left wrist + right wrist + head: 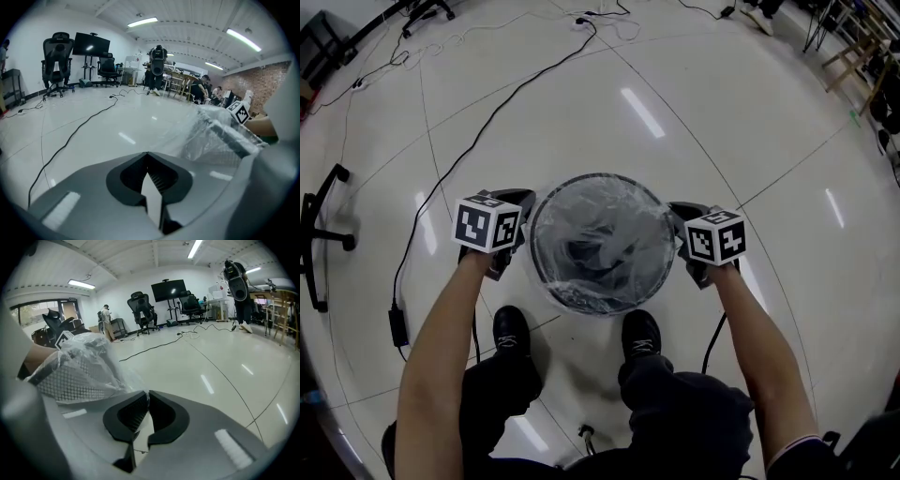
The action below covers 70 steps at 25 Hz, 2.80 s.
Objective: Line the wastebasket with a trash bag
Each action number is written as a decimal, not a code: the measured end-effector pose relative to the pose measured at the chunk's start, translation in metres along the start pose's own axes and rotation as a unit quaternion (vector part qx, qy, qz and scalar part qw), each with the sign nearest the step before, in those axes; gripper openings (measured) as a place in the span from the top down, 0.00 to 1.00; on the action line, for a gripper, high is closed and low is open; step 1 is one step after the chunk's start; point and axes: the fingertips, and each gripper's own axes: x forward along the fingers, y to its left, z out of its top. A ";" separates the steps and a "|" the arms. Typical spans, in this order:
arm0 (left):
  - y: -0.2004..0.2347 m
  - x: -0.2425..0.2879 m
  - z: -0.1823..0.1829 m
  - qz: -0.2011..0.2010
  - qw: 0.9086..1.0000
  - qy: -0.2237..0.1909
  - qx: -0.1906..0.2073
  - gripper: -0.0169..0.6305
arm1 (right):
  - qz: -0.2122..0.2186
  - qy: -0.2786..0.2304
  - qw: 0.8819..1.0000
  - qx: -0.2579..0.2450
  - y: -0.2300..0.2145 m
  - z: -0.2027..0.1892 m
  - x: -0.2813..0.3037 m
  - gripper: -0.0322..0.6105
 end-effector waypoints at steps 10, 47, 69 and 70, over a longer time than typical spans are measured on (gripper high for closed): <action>-0.013 0.001 -0.050 -0.018 1.000 0.014 -0.015 0.95 | 0.007 -0.001 1.000 0.013 0.002 -0.022 0.015 0.95; -0.136 -0.182 0.026 -0.002 0.980 -0.165 0.111 0.96 | -0.003 -0.177 0.983 -0.057 0.118 0.048 -0.168 0.95; -0.259 -0.263 0.030 -0.010 0.964 -0.243 0.103 0.96 | 0.091 -0.243 0.952 -0.162 0.271 0.046 -0.273 0.95; -0.260 -0.265 0.031 -0.010 0.964 -0.246 0.104 0.96 | 0.090 -0.245 0.951 -0.163 0.272 0.046 -0.275 0.95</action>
